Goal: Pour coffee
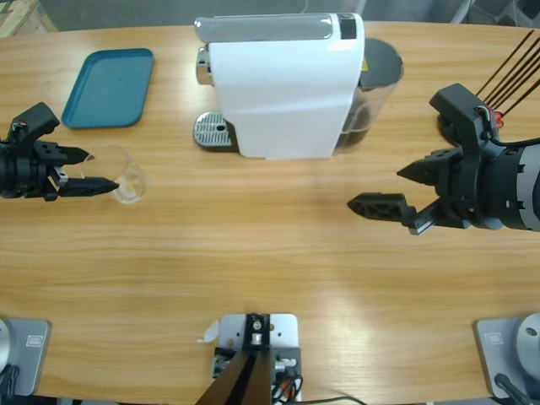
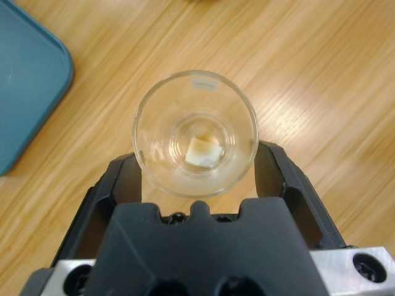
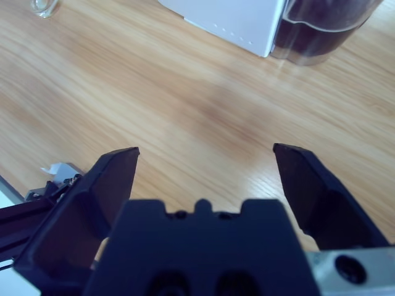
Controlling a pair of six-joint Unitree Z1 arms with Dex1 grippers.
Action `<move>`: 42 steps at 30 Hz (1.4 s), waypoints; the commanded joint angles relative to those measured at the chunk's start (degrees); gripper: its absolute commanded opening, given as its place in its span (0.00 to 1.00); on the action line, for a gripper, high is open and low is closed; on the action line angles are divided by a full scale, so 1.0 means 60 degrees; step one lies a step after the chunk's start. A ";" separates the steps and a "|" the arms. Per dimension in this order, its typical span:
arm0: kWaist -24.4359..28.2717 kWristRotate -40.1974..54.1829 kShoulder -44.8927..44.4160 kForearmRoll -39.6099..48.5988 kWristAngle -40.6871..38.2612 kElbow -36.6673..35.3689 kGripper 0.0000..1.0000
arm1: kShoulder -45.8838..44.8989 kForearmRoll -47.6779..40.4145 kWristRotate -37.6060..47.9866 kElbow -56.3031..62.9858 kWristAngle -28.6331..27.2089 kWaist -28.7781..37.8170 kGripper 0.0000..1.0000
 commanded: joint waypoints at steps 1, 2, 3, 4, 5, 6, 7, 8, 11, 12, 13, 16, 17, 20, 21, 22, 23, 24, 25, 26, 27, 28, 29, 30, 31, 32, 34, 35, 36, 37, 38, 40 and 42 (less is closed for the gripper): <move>0.0075 0.0200 0.0529 -0.0171 -0.0360 0.0223 0.02 | 0.0012 -0.0144 -0.0083 0.0367 0.0143 -0.0142 1.00; 0.0075 0.0197 0.0386 -0.0174 -0.0354 0.0203 0.02 | 0.0003 -0.0144 -0.0083 0.0379 0.0137 -0.0142 1.00; 0.0090 0.0182 0.0184 -0.0177 -0.0345 0.0168 0.02 | -0.0029 -0.0147 -0.0083 0.0388 0.0128 -0.0142 1.00; 0.0105 0.0188 -0.0010 -0.0177 -0.0340 0.0109 0.02 | -0.0064 -0.0138 -0.0083 0.0411 0.0116 -0.0142 1.00; 0.0105 0.0247 -0.0162 -0.0177 -0.0340 0.0010 0.02 | -0.0085 -0.0135 -0.0083 0.0444 0.0108 -0.0142 1.00; 0.0105 0.0352 -0.0270 -0.0165 -0.0345 -0.0146 0.02 | -0.0076 -0.0144 -0.0083 0.0479 0.0110 -0.0142 1.00; 0.0102 0.0440 -0.0350 -0.0147 -0.0363 -0.0336 0.02 | -0.0076 -0.0150 -0.0083 0.0505 0.0128 -0.0142 1.00; 0.0090 0.0551 -0.0382 -0.0092 -0.0404 -0.0565 0.02 | -0.0064 -0.0156 -0.0083 0.0526 0.0143 -0.0142 1.00; 0.0090 0.0736 -0.0300 0.0072 -0.0504 -0.1520 0.02 | 0.0030 -0.0285 -0.0083 0.0584 0.0154 -0.0142 1.00; 0.0090 0.0742 -0.0194 0.0131 -0.0506 -0.1862 0.02 | 0.0073 -0.0340 -0.0083 0.0596 0.0157 -0.0142 1.00; 0.0078 0.0759 -0.0033 0.0190 -0.0524 -0.2208 0.03 | 0.0120 -0.0376 -0.0083 0.0599 0.0157 -0.0142 1.00; -0.0057 0.0903 0.0439 0.0345 -0.0591 -0.2686 0.03 | 0.0155 -0.0478 -0.0083 0.0625 0.0102 -0.0142 1.00; -0.0057 0.0903 0.0477 0.0336 -0.0624 -0.2557 0.03 | 0.0155 -0.0548 -0.0083 0.0675 0.0113 -0.0153 1.00; -0.0057 0.0841 0.0248 0.0351 -0.0624 -0.2085 0.09 | 0.0267 -0.0748 -0.0068 0.0845 0.0175 -0.0156 1.00; -0.0045 0.0757 0.0213 0.0351 -0.0562 -0.2009 0.51 | 0.0322 -0.0824 -0.0068 0.0842 0.0216 -0.0156 1.00; -0.0036 0.0689 0.0257 0.0351 -0.0454 -0.1991 0.79 | 0.0361 -0.0882 -0.0068 0.0786 0.0260 -0.0156 1.00; 0.0014 0.0557 0.0275 0.0345 -0.0272 -0.1971 0.95 | 0.0390 -0.0882 -0.0068 0.0710 0.0269 -0.0156 1.00; 0.0043 0.0352 0.0283 0.0339 -0.0178 -0.1965 0.99 | 0.0419 -0.0882 -0.0068 0.0646 0.0313 -0.0156 1.00; 0.0064 0.0036 0.0289 0.0336 -0.0181 -0.1956 1.00 | 0.0434 -0.0882 -0.0083 0.0613 0.0342 -0.0156 1.00; 0.0081 -0.0234 0.0289 0.0336 -0.0184 -0.1927 1.00 | 0.0437 -0.0874 -0.0083 0.0613 0.0365 -0.0156 1.00; 0.0175 -0.0568 0.0283 0.0330 -0.0184 -0.1877 1.00 | 0.0422 -0.0856 -0.0083 0.0625 0.0380 -0.0156 1.00; 0.0275 -0.0855 0.0275 0.0318 -0.0193 -0.1801 0.99 | 0.0410 -0.0839 -0.0083 0.0637 0.0392 -0.0156 1.00; 0.0354 -0.1077 0.0301 0.0283 -0.0287 -0.1625 0.95 | 0.0407 -0.0839 -0.0083 0.0643 0.0406 -0.0156 1.00; 0.0462 -0.1130 0.0456 0.0207 -0.0483 -0.1397 0.89 | 0.0405 -0.0839 -0.0080 0.0654 0.0418 -0.0156 1.00; 0.0626 -0.1297 0.0609 0.0172 -0.0638 -0.1247 0.88 | 0.0390 -0.0839 -0.0068 0.0675 0.0421 -0.0156 1.00; 0.0893 -0.1710 0.0734 0.0154 -0.0791 -0.1095 0.89 | 0.0378 -0.0839 -0.0071 0.0698 0.0421 -0.0156 1.00; 0.1350 -0.2712 0.0699 0.0152 -0.0902 -0.0896 0.89 | 0.0364 -0.0839 -0.0057 0.0780 0.0436 -0.0156 1.00; 0.1423 -0.3158 0.0641 0.0146 -0.0996 -0.0846 0.89 | 0.0364 -0.0841 -0.0054 0.0801 0.0427 -0.0156 0.99; 0.1435 -0.3559 0.0556 0.0149 -0.1034 -0.0802 0.89 | 0.0384 -0.0859 -0.0054 0.0786 0.0418 -0.0156 0.99; 0.1490 -0.4016 0.0442 0.0152 -0.1034 -0.0743 0.89 | 0.0399 -0.0874 -0.0051 0.0769 0.0406 -0.0156 0.99; 0.1511 -0.4376 0.0333 0.0149 -0.1037 -0.0711 0.89 | 0.0419 -0.0882 -0.0039 0.0739 0.0412 -0.0156 0.99; 0.1511 -0.4994 -0.0068 0.0154 -0.1046 -0.0535 0.89 | 0.0425 -0.0897 -0.0030 0.0713 0.0421 -0.0156 0.99; 0.1523 -0.5668 -0.0376 0.0157 -0.1048 -0.0354 0.89 | 0.0364 -0.0882 -0.0010 0.0716 0.0436 -0.0156 0.99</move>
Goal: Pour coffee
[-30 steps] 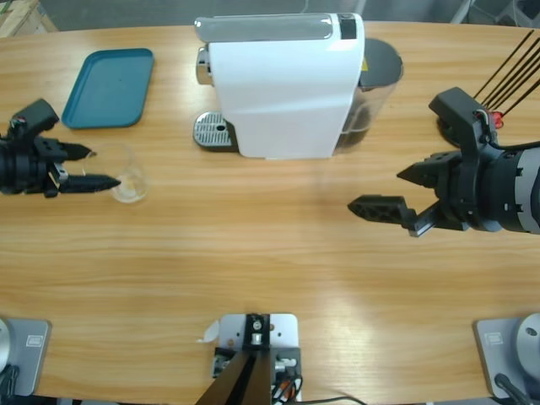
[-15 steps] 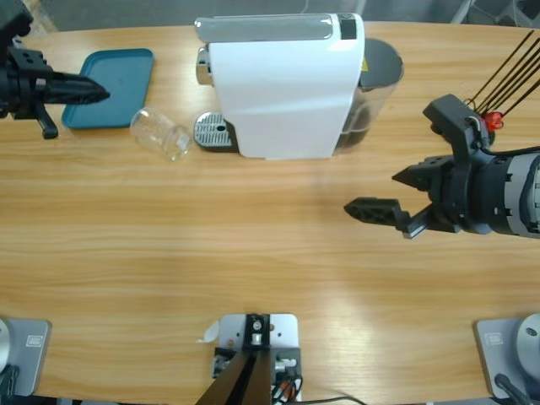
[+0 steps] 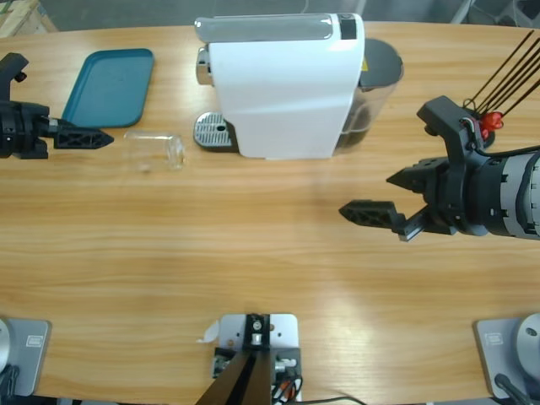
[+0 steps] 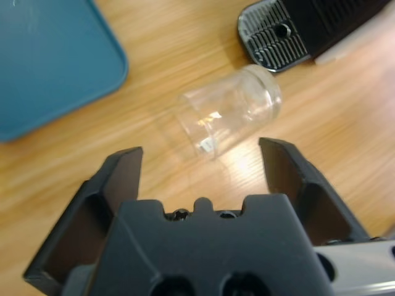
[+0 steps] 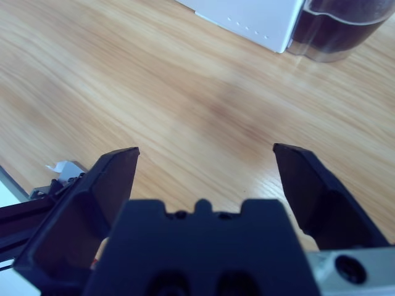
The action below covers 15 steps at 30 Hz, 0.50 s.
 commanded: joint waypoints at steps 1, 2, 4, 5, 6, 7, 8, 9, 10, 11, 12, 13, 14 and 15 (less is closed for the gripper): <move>0.0240 -0.2164 -0.0843 -0.0043 -0.0267 0.0781 0.89 | 0.0206 -0.0116 -0.0007 0.0229 0.0147 -0.0150 0.99; 0.0360 -0.2425 -0.0920 -0.0043 -0.0628 0.0828 0.88 | 0.0167 -0.0107 0.0005 0.0229 0.0153 -0.0150 0.99; 0.0615 -0.2917 -0.0911 -0.0061 -0.1474 0.0971 0.82 | 0.0088 -0.0078 0.0005 0.0214 0.0153 -0.0150 0.99; 0.0779 -0.3014 -0.0843 -0.0166 -0.1826 0.1109 0.81 | 0.0044 -0.0052 0.0019 0.0214 0.0153 -0.0150 0.99; 0.1049 -0.3032 -0.0706 -0.0471 -0.2397 0.1355 0.81 | 0.0018 -0.0025 0.0031 0.0214 0.0153 -0.0150 0.99; 0.1289 -0.3023 -0.0583 -0.0793 -0.2884 0.1581 0.81 | -0.0023 0.0007 0.0040 0.0229 0.0138 -0.0150 0.99; 0.1599 -0.2973 -0.0398 -0.1198 -0.3420 0.1838 0.82 | -0.0070 0.0024 0.0049 0.0261 0.0138 -0.0150 0.99; 0.1845 -0.2929 -0.0231 -0.1473 -0.3856 0.1979 0.82 | -0.0128 0.0054 0.0069 0.0296 0.0138 -0.0150 0.99; 0.2150 -0.2756 0.0027 -0.1631 -0.4349 0.2041 0.82 | -0.0149 0.0083 0.0078 0.0311 0.0138 -0.0150 0.99; 0.2382 -0.2437 0.0235 -0.1643 -0.4621 0.2046 0.82 | -0.0164 0.0103 0.0078 0.0311 0.0132 -0.0150 0.99; 0.2578 -0.2077 0.0501 -0.1696 -0.4876 0.2041 0.82 | -0.0155 0.0106 0.0078 0.0302 0.0123 -0.0150 0.99; 0.2628 -0.1866 0.0730 -0.1801 -0.4984 0.2041 0.82 | -0.0123 0.0112 0.0096 0.0281 0.0123 -0.0150 0.99; 0.2631 -0.1675 0.1043 -0.1913 -0.5072 0.2032 0.82 | -0.0084 0.0106 0.0107 0.0264 0.0123 -0.0150 0.99; 0.2631 -0.1567 0.1292 -0.2000 -0.5128 0.2029 0.82 | -0.0041 0.0109 0.0107 0.0249 0.0123 -0.0150 0.99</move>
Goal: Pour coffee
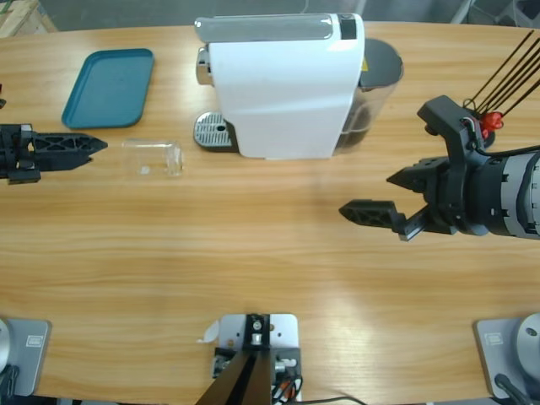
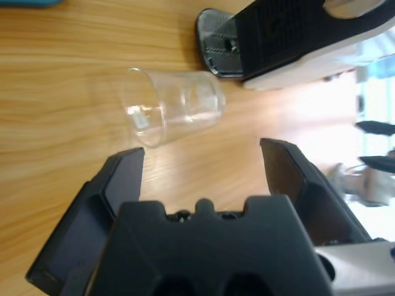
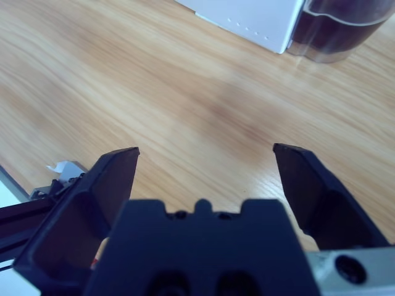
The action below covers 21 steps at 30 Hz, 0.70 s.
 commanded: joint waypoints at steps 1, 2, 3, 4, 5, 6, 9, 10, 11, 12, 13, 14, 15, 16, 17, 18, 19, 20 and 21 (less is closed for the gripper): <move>0.0719 0.1375 0.1922 -0.0753 -0.1278 0.0344 0.81 | -0.0009 0.0108 0.0104 0.0241 0.0122 -0.0145 0.99; 0.0719 0.1498 0.2060 -0.0817 -0.1278 0.0344 0.81 | 0.0006 0.0103 0.0107 0.0229 0.0122 -0.0145 0.99; 0.0719 0.1559 0.2153 -0.0923 -0.1296 0.0350 0.81 | 0.0029 0.0106 0.0119 0.0232 0.0122 -0.0145 0.99; 0.0719 0.1594 0.2229 -0.1046 -0.1322 0.0347 0.81 | 0.0059 0.0103 0.0116 0.0235 0.0125 -0.0145 0.99; 0.0719 0.1600 0.2250 -0.1113 -0.1307 0.0344 0.81 | 0.0108 0.0103 0.0116 0.0232 0.0125 -0.0145 0.99; 0.0719 0.1600 0.2259 -0.1192 -0.1275 0.0347 0.81 | 0.0149 0.0100 0.0119 0.0232 0.0134 -0.0145 0.99; 0.0719 0.1615 0.2355 -0.1523 -0.1190 0.0332 0.81 | 0.0302 0.0056 0.0119 0.0194 0.0137 -0.0145 0.99; 0.0719 0.1609 0.2517 -0.1708 -0.1208 0.0303 0.81 | 0.0334 0.0056 0.0116 0.0185 0.0145 -0.0145 0.99; 0.0719 0.1600 0.2657 -0.1890 -0.1225 0.0300 0.81 | 0.0355 0.0056 0.0116 0.0170 0.0157 -0.0145 0.99; 0.0719 0.1600 0.2830 -0.2162 -0.1278 0.0294 0.80 | 0.0366 0.0056 0.0119 0.0170 0.0181 -0.0145 0.99; 0.0710 0.1600 0.2991 -0.2335 -0.1360 0.0253 0.80 | 0.0366 0.0059 0.0119 0.0170 0.0198 -0.0145 0.99; 0.0652 0.1594 0.3202 -0.2478 -0.1451 0.0171 0.80 | 0.0366 0.0070 0.0119 0.0170 0.0216 -0.0145 0.99; 0.0614 0.1580 0.3372 -0.2622 -0.1468 0.0153 0.80 | 0.0366 0.0082 0.0116 0.0170 0.0225 -0.0145 0.99; 0.0602 0.1547 0.3551 -0.2853 -0.1471 0.0153 0.80 | 0.0366 0.0100 0.0116 0.0170 0.0233 -0.0145 0.99; 0.0602 0.1512 0.3665 -0.3023 -0.1474 0.0153 0.80 | 0.0366 0.0114 0.0113 0.0170 0.0239 -0.0145 0.99; 0.0602 0.1477 0.3759 -0.3211 -0.1483 0.0130 0.80 | 0.0369 0.0123 0.0116 0.0170 0.0239 -0.0145 0.99; 0.0602 0.1424 0.3841 -0.3422 -0.1483 0.0118 0.80 | 0.0384 0.0135 0.0113 0.0170 0.0251 -0.0145 0.99; 0.0602 0.1357 0.3908 -0.3636 -0.1483 0.0112 0.80 | 0.0404 0.0144 0.0110 0.0162 0.0271 -0.0145 0.99; 0.0602 0.1292 0.4014 -0.3891 -0.1495 0.0101 0.80 | 0.0425 0.0144 0.0110 0.0156 0.0283 -0.0145 0.99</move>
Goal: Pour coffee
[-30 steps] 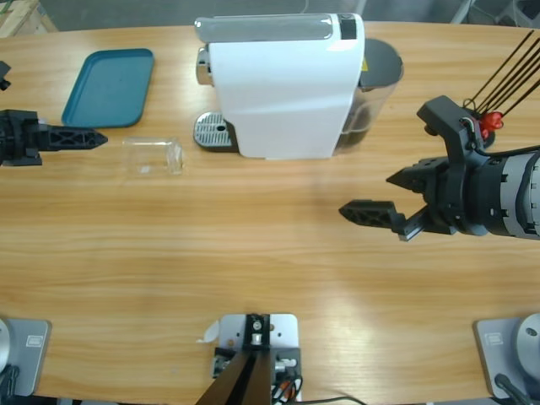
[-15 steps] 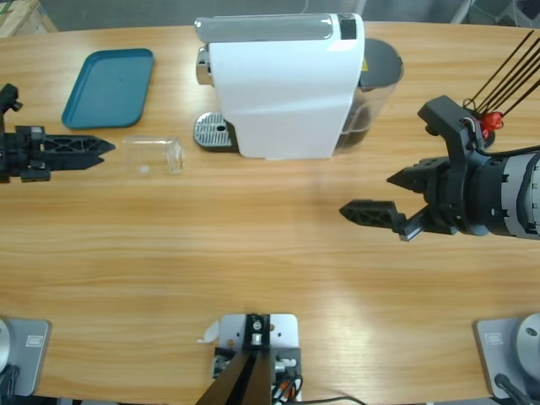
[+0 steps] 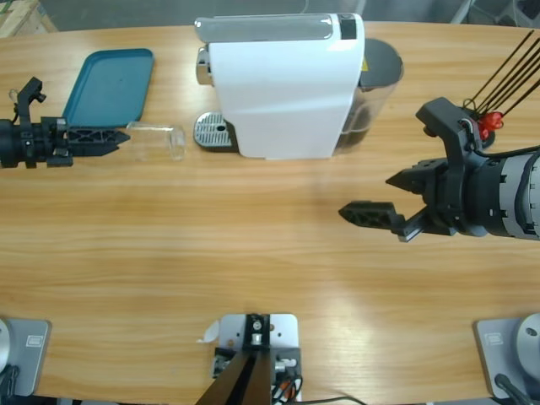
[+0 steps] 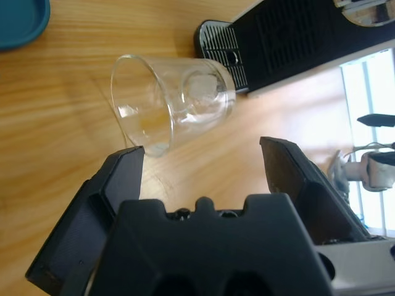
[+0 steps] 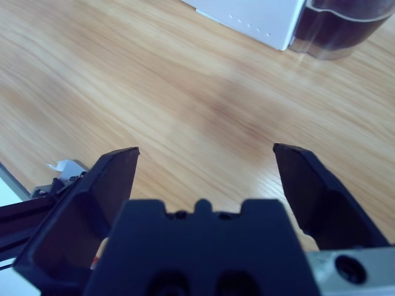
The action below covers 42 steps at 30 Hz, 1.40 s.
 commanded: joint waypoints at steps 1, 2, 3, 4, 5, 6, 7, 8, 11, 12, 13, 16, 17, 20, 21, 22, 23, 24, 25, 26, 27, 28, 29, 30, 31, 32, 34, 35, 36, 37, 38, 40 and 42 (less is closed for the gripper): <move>0.0004 -0.0299 0.1129 -0.1447 -0.0202 -0.0024 0.80 | 0.0408 0.0131 0.0092 0.0142 0.0185 -0.0123 0.99; -0.0066 -0.0410 0.1293 -0.1723 -0.0252 -0.0033 0.80 | 0.0431 0.0131 0.0092 0.0121 0.0185 -0.0123 0.99; -0.0195 -0.0530 0.1410 -0.1980 -0.0261 -0.0024 0.74 | 0.0461 0.0131 0.0098 0.0101 0.0185 -0.0123 0.99; -0.0289 -0.0580 0.1477 -0.2141 -0.0270 -0.0019 0.66 | 0.0496 0.0131 0.0095 0.0069 0.0185 -0.0123 0.99; -0.0371 -0.0615 0.1548 -0.2311 -0.0278 0.0008 0.62 | 0.0522 0.0131 0.0090 0.0045 0.0185 -0.0123 0.99; -0.0400 -0.0615 0.1603 -0.2402 -0.0311 0.0011 0.59 | 0.0560 0.0120 0.0087 0.0016 0.0185 -0.0123 0.99; -0.0403 -0.0600 0.1703 -0.2514 -0.0445 0.0020 0.52 | 0.0590 0.0117 0.0084 -0.0007 0.0188 -0.0123 0.99; -0.0415 -0.0580 0.1829 -0.2663 -0.0668 0.0025 0.48 | 0.0607 0.0114 0.0084 -0.0019 0.0200 -0.0123 0.99; -0.0526 -0.0586 0.2031 -0.3044 -0.0967 0.0081 0.43 | 0.0631 0.0102 0.0084 -0.0034 0.0200 -0.0123 0.99; -0.0547 -0.0583 0.2037 -0.3123 -0.0999 0.0107 0.30 | 0.0631 0.0102 0.0084 -0.0025 0.0208 -0.0123 0.99; -0.0550 -0.0571 0.2025 -0.3202 -0.1017 0.0134 0.16 | 0.0631 0.0102 0.0084 -0.0034 0.0214 -0.0123 0.99; -0.0547 -0.0580 0.1870 -0.3600 -0.0990 0.0327 0.00 | 0.0645 0.0064 0.0084 -0.0031 0.0232 -0.0123 0.98; -0.0538 -0.0577 0.1876 -0.3662 -0.1075 0.0318 0.00 | 0.0645 0.0049 0.0084 -0.0031 0.0244 -0.0123 0.98; -0.0561 -0.0583 0.1887 -0.3864 -0.1345 0.0354 0.00 | 0.0654 0.0029 0.0084 -0.0019 0.0273 -0.0123 0.98; -0.0617 -0.0583 0.1870 -0.4025 -0.1395 0.0397 0.00 | 0.0645 0.0029 0.0084 -0.0019 0.0273 -0.0123 0.98; -0.0708 -0.0609 0.1835 -0.4163 -0.1374 0.0430 0.00 | 0.0634 0.0029 0.0084 -0.0019 0.0273 -0.0123 0.98; -0.0822 -0.0615 0.1770 -0.4271 -0.1321 0.0450 0.00 | 0.0631 0.0029 0.0084 -0.0019 0.0273 -0.0123 0.98; -0.0957 -0.0624 0.1677 -0.4321 -0.1228 0.0450 0.00 | 0.0625 0.0029 0.0084 -0.0019 0.0273 -0.0123 0.98; -0.1121 -0.0641 0.1595 -0.4356 -0.1157 0.0433 0.00 | 0.0610 0.0029 0.0084 -0.0019 0.0273 -0.0123 0.98; -0.1308 -0.0680 0.1545 -0.4406 -0.1125 0.0397 0.00 | 0.0596 0.0029 0.0084 -0.0007 0.0273 -0.0123 0.98; -0.1610 -0.0715 0.1454 -0.4450 -0.0911 0.0377 0.00 | 0.0572 0.0029 0.0084 0.0007 0.0279 -0.0123 0.98; -0.1880 -0.0759 0.1357 -0.4468 -0.0691 0.0365 0.00 | 0.0552 0.0029 0.0084 0.0034 0.0287 -0.0123 0.98; -0.2190 -0.0832 0.1225 -0.4494 -0.0381 0.0365 0.00 | 0.0511 0.0029 0.0084 0.0069 0.0287 -0.0123 0.98; -0.2425 -0.0905 0.1102 -0.4491 -0.0100 0.0371 0.00 | 0.0490 0.0029 0.0084 0.0086 0.0287 -0.0123 0.98; -0.2685 -0.0993 0.0921 -0.4485 0.0258 0.0377 0.00 | 0.0472 0.0029 0.0084 0.0098 0.0287 -0.0123 0.98; -0.2902 -0.1075 0.0719 -0.4447 0.0574 0.0389 0.00 | 0.0464 0.0029 0.0084 0.0107 0.0287 -0.0123 0.98; -0.3192 -0.1230 0.0144 -0.4242 0.1175 0.0491 0.00 | 0.0455 0.0026 0.0084 0.0113 0.0287 -0.0123 0.98; -0.3233 -0.1230 -0.0166 -0.3984 0.1406 0.0523 0.00 | 0.0458 0.0000 0.0084 0.0118 0.0287 -0.0123 0.98; -0.3292 -0.1224 -0.0462 -0.3612 0.1661 0.0523 0.00 | 0.0470 -0.0036 0.0087 0.0142 0.0287 -0.0123 0.98; -0.3380 -0.1216 -0.0773 -0.3208 0.1939 0.0512 0.00 | 0.0478 -0.0047 0.0084 0.0142 0.0287 -0.0123 0.98; -0.3465 -0.1204 -0.1104 -0.2739 0.2247 0.0509 0.00 | 0.0467 -0.0059 0.0084 0.0142 0.0287 -0.0123 0.98; -0.3561 -0.1192 -0.1529 -0.2089 0.2514 0.0482 0.00 | 0.0455 -0.0059 0.0084 0.0148 0.0287 -0.0123 0.98; -0.3582 -0.1145 -0.1672 -0.1825 0.2622 0.0494 0.00 | 0.0434 -0.0068 0.0084 0.0174 0.0287 -0.0123 0.98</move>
